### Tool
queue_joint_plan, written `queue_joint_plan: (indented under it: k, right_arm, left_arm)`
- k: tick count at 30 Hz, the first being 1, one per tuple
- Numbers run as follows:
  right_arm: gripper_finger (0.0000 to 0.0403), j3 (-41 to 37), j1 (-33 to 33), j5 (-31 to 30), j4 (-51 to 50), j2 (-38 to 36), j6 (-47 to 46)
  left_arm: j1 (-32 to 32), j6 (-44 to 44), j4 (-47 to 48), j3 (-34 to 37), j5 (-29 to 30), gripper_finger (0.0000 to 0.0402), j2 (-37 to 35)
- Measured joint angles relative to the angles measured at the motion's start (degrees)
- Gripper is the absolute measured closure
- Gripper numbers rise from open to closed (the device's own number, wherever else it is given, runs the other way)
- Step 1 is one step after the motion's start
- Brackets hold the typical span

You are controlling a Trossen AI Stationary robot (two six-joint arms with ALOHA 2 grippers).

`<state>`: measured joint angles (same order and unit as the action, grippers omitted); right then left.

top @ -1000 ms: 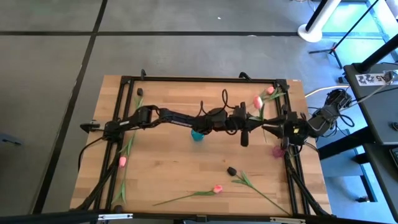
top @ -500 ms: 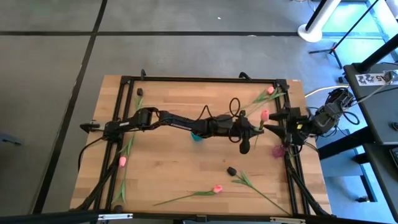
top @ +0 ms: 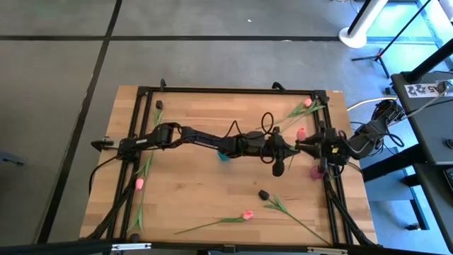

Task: Sort flowers into vase by color
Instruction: Put the pink tulip into the purple vase

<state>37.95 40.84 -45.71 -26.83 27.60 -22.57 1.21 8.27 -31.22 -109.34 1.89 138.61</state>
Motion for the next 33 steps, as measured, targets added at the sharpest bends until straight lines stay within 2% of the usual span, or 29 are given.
queue_joint_plan:
  k: [5, 9, 16, 22, 27, 31, 33]
  right_arm:
    - [0.0393, 0.0, 0.0, -0.2, -0.2, 0.0, 0.3]
    - [0.0382, 0.0, 0.0, -0.6, -0.2, -0.1, 0.3]
    - [0.0394, 0.0, 0.0, 2.5, -0.1, -2.7, 2.3]
    - [0.0398, 1.4, 0.0, 11.5, -0.1, -7.4, 8.2]
    - [0.0399, 6.8, 0.0, 17.9, -3.0, -11.9, 13.9]
    - [0.0398, 13.9, 0.0, 28.4, -8.3, -13.9, 17.0]
    - [0.0399, 18.1, 0.0, 31.0, -13.4, -14.4, 17.0]
  left_arm:
    - [0.1, 0.1, 0.2, 0.0, -0.2, 0.0362, 0.0]
    - [0.5, -0.1, 2.8, 0.0, -0.4, 0.0339, -0.9]
    - [3.1, -3.6, 15.9, 0.0, -0.3, 0.0291, -5.6]
    - [6.1, -5.0, 27.7, 0.2, 1.9, 0.0277, -7.4]
    - [9.1, -6.9, 28.0, 0.1, 3.7, 0.0276, -8.4]
    - [11.7, -8.6, 28.4, 0.1, 6.6, 0.0276, -8.4]
    - [12.8, -8.9, 28.4, 0.1, 7.9, 0.0276, -8.4]
